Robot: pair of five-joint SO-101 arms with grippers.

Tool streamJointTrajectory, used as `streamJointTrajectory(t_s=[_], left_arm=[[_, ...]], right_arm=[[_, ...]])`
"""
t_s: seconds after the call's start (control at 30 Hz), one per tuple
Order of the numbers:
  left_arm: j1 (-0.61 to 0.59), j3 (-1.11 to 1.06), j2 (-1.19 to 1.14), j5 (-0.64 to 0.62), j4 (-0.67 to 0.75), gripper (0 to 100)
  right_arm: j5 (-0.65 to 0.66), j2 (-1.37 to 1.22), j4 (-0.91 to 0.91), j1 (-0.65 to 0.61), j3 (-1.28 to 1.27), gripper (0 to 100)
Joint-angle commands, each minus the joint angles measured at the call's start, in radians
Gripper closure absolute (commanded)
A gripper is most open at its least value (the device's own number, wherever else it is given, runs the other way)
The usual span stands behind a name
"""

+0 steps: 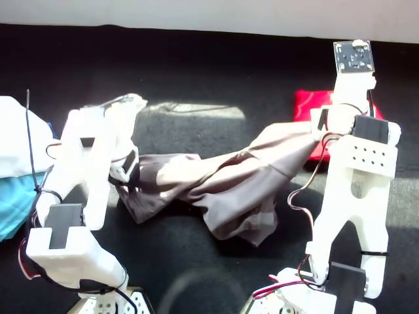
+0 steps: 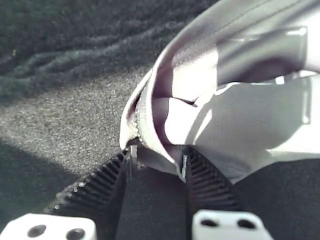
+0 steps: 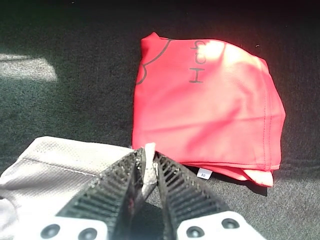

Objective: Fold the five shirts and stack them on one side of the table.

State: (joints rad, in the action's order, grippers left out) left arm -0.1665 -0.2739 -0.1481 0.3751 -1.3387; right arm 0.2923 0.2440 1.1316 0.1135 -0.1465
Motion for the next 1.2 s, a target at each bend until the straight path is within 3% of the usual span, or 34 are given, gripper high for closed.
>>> streamJointTrajectory(t_s=[0.0, 0.3, 0.53, 0.8, 1.17], left_arm=[[-0.008, 0.105, 0.054, 0.002, -0.084, 84], [0.074, 0.153, 0.130, -0.002, -0.282, 84], [0.213, 0.047, 0.286, -0.118, -0.350, 84], [0.271, -0.392, 0.441, -0.189, -0.049, 84], [0.269, -0.450, 0.268, -0.189, 0.181, 84]], right_arm=[[-0.006, 0.002, -0.022, -0.004, 0.050, 99.2], [-0.008, 0.002, -0.024, -0.012, 0.050, 99.2], [-0.008, 0.002, -0.019, -0.059, 0.050, 99.2], [-0.008, 0.004, -0.016, -0.058, 0.050, 99.2], [-0.005, 0.004, 0.005, -0.061, 0.050, 99.2]])
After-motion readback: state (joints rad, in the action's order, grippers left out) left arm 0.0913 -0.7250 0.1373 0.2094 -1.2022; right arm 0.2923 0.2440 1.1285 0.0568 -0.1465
